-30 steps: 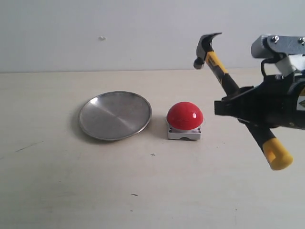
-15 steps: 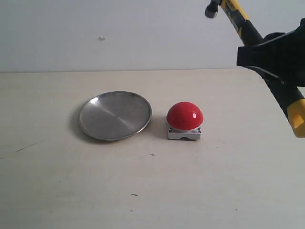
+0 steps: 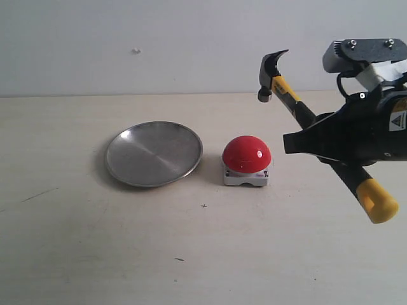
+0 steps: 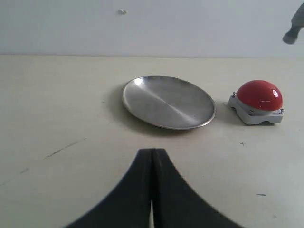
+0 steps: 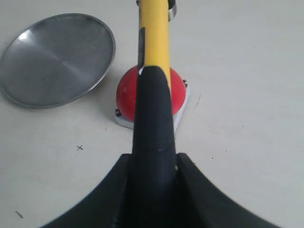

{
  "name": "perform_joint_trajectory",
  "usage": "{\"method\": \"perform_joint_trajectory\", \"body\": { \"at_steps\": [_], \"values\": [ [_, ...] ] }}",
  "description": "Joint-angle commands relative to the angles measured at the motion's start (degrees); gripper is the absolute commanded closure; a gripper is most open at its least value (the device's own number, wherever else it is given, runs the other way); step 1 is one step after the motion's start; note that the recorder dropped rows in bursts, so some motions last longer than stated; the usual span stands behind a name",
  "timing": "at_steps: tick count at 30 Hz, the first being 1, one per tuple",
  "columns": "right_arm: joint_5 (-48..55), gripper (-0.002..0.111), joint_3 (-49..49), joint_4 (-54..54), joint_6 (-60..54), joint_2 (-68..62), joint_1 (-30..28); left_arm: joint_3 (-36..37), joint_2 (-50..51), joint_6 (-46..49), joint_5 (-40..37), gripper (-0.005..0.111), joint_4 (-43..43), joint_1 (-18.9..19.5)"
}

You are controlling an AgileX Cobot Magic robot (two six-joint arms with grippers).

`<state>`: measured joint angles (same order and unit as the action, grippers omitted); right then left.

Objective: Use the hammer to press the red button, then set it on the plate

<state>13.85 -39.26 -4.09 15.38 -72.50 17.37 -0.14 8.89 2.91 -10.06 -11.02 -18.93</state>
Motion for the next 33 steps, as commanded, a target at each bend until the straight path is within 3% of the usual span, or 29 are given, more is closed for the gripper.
{"method": "perform_joint_trajectory", "body": {
  "at_steps": [1,9,15,20,33],
  "values": [
    [-8.4,0.108,-0.4,-0.3,-0.7,-3.6,0.0,0.1,-0.2,0.0,0.3,0.107,-0.1,0.1],
    [-7.8,0.108,0.3,1.3,-0.7,-4.2,3.4,0.1,-0.2,0.0,0.3,0.107,-0.1,0.1],
    [-10.8,0.108,2.1,1.3,-0.5,-15.8,7.0,0.1,-0.2,0.0,0.3,0.107,-0.1,0.1],
    [-19.3,0.108,2.1,1.3,2.7,-8.3,7.7,0.1,-0.2,0.0,0.3,0.107,-0.1,0.1],
    [-16.0,0.108,1.6,0.6,0.7,10.3,7.6,0.1,-0.2,0.0,0.3,0.107,-0.1,0.1]
  ]
}}
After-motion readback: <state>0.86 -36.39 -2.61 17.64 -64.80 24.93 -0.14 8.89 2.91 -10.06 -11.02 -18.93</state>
